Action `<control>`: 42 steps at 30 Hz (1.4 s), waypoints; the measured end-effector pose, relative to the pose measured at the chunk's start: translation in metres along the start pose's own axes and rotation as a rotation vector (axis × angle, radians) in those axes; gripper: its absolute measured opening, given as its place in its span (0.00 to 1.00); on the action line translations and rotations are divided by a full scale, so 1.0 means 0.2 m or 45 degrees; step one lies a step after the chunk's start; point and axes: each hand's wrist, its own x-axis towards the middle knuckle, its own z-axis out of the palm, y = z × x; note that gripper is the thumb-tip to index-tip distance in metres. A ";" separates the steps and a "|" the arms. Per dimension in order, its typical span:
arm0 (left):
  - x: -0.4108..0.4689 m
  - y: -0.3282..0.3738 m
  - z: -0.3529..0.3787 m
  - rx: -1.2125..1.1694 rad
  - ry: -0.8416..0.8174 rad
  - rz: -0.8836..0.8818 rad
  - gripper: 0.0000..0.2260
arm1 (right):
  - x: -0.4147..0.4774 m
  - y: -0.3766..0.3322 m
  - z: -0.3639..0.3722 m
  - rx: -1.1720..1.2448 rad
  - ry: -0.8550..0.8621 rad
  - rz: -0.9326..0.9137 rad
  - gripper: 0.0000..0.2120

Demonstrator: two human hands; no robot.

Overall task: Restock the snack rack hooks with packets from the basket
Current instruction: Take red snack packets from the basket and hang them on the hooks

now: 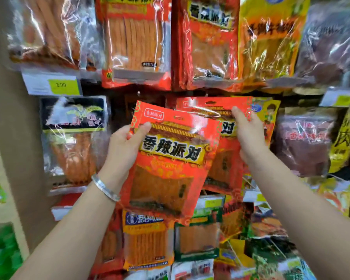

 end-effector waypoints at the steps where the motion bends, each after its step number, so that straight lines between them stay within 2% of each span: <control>1: 0.02 0.00 0.01 0.005 -0.001 -0.003 0.15 | 0.04 0.01 0.02 0.021 -0.008 -0.009 0.21; 3: 0.04 -0.01 0.02 0.010 0.007 -0.007 0.16 | 0.11 0.01 0.06 0.029 -0.030 0.018 0.15; 5: 0.07 -0.03 0.04 0.003 0.017 -0.003 0.13 | 0.16 0.01 0.09 0.055 -0.041 0.081 0.13; 7: 0.09 -0.04 0.06 -0.007 0.035 0.008 0.09 | 0.21 0.04 0.10 0.089 -0.057 0.107 0.06; 8: 0.09 -0.05 0.06 -0.010 0.055 0.007 0.09 | 0.22 0.05 0.11 0.100 -0.063 0.112 0.05; 12: 0.10 -0.05 0.10 -0.022 0.118 -0.017 0.10 | 0.28 0.15 0.12 -0.022 -0.047 0.084 0.08; 16: 0.10 -0.06 0.14 -0.027 0.122 0.016 0.09 | 0.28 0.24 0.10 -0.265 -0.039 -0.064 0.26; 21: 0.10 -0.07 0.20 -0.031 0.138 0.009 0.09 | 0.17 0.29 0.03 -0.214 0.066 -0.306 0.24; 23: 0.09 -0.07 0.23 -0.024 0.138 0.015 0.09 | 0.10 0.29 0.01 -0.149 0.092 -0.374 0.18; 25: 0.09 -0.07 0.27 -0.023 0.127 0.035 0.09 | 0.04 0.28 0.00 -0.049 0.011 -0.325 0.12; 29: 0.09 -0.06 0.36 0.002 0.095 0.029 0.10 | 0.04 0.21 0.03 0.219 -0.361 0.025 0.16; 30: 0.09 -0.05 0.37 0.007 0.073 0.043 0.08 | 0.07 0.21 0.03 0.246 -0.360 0.030 0.12; 31: 0.10 -0.05 0.39 0.025 0.054 0.091 0.04 | 0.08 0.19 0.02 0.243 -0.334 0.013 0.06; 32: 0.11 -0.04 0.39 0.071 0.049 0.165 0.04 | 0.11 0.19 0.02 0.185 -0.285 -0.060 0.09; 33: 0.12 -0.03 0.39 0.168 0.063 0.263 0.11 | 0.13 0.18 0.00 0.122 -0.260 -0.119 0.13; 35: 0.13 0.01 0.39 0.443 0.128 0.478 0.21 | 0.16 0.15 -0.02 0.050 -0.236 -0.195 0.12; 36: 0.13 0.03 0.39 0.567 0.149 0.594 0.22 | 0.18 0.14 -0.03 0.036 -0.239 -0.224 0.10; 38: 0.14 0.07 0.41 0.733 0.113 0.766 0.20 | 0.21 0.11 -0.04 -0.003 -0.236 -0.267 0.17; 39: 0.13 0.09 0.43 0.774 0.059 0.785 0.21 | 0.22 0.10 -0.04 -0.021 -0.221 -0.279 0.20; 42: 0.15 0.13 0.48 0.839 -0.074 0.753 0.27 | 0.26 0.06 -0.03 -0.015 -0.177 -0.294 0.10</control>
